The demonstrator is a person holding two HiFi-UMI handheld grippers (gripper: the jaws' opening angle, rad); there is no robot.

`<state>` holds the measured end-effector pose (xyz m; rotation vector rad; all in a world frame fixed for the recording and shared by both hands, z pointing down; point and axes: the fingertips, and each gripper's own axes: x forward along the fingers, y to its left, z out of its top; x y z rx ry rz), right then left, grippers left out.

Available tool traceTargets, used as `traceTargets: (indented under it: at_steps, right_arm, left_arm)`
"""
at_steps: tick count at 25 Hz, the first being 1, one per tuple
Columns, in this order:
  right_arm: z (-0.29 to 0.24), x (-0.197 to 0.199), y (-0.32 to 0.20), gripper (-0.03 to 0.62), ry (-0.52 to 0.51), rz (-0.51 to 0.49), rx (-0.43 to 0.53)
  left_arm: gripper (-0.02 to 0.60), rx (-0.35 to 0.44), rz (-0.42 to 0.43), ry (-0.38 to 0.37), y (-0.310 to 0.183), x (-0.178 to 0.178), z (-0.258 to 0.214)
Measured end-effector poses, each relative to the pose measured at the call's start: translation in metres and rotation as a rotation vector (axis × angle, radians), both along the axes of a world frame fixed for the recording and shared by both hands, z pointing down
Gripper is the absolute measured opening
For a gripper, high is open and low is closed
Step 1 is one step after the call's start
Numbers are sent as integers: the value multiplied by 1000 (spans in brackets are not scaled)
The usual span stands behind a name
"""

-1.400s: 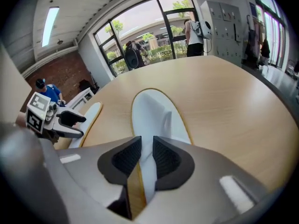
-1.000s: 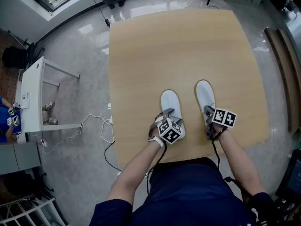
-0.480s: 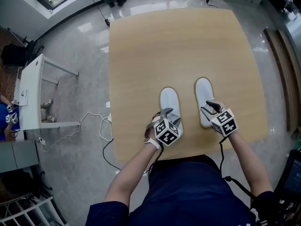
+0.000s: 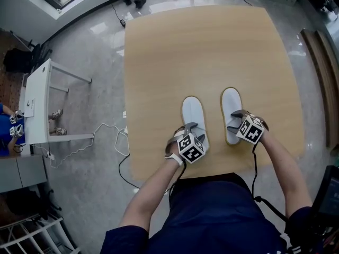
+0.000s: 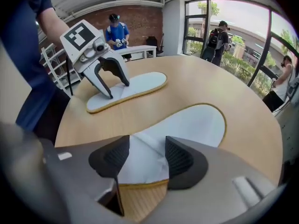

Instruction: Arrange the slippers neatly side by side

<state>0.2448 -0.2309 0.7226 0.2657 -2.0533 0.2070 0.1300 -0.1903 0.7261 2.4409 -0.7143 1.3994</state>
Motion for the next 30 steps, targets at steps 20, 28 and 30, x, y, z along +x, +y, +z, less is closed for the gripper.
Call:
traceTargets:
  at_steps: [20,28,30]
  right_arm:
    - [4,-56,19,249,-66,19,-7]
    - [5,-59,20,250,-46,17,-3]
    - [0,-61,18,247,-67,34,9]
  left_arm:
    - [230,10,59,-13,-5,21,6]
    - [230,3,65,-12,-4,20,7]
    - [229,12,64,-17,-5,19,5]
